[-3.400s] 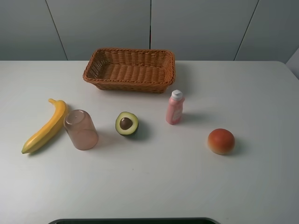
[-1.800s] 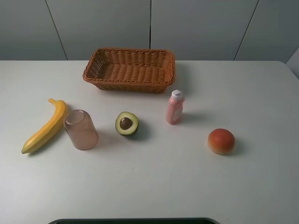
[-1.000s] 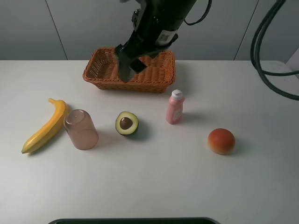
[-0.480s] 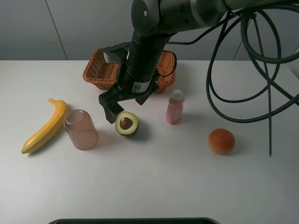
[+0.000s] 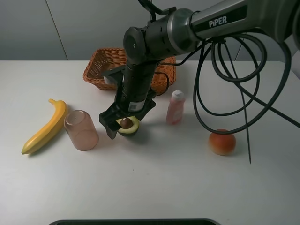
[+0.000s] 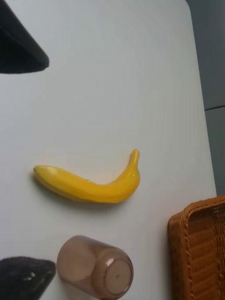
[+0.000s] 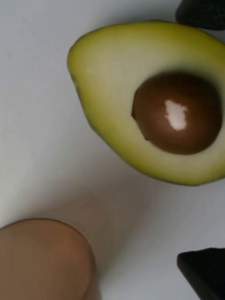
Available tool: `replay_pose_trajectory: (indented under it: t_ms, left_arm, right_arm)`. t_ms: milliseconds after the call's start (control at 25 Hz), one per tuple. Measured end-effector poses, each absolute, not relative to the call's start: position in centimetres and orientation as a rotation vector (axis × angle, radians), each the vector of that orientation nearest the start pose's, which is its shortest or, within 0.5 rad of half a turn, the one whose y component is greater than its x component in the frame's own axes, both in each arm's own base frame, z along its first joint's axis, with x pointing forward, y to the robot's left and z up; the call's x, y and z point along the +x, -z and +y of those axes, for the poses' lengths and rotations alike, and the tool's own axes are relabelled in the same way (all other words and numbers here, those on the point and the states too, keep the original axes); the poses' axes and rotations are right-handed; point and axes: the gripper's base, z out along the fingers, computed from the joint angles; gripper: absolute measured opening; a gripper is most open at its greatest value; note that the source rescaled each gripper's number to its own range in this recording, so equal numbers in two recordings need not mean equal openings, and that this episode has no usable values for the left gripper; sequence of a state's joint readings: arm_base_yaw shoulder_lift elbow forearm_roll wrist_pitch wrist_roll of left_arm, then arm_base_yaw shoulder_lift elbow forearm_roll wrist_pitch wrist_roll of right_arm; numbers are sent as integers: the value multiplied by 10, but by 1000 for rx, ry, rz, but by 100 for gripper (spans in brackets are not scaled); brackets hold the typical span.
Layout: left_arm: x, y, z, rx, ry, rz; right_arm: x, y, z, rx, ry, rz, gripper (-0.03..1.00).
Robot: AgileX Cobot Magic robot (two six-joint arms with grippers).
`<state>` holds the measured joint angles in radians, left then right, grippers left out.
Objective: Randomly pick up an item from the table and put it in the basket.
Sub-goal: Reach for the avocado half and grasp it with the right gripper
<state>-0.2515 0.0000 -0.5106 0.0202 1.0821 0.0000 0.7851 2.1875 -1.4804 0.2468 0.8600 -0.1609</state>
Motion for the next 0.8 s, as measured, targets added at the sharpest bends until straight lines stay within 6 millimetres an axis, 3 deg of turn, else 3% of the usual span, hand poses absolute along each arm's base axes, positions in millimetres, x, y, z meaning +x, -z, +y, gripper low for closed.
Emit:
replay_pose_trajectory:
  t_ms: [520, 800]
  left_arm:
    - [-6, -278, 3, 257, 132, 2041]
    - [-6, -278, 3, 257, 132, 2041]
  right_arm:
    - [288, -92, 309, -1196, -289, 2879, 100]
    - [288, -90, 310, -1194, -290, 2880, 100]
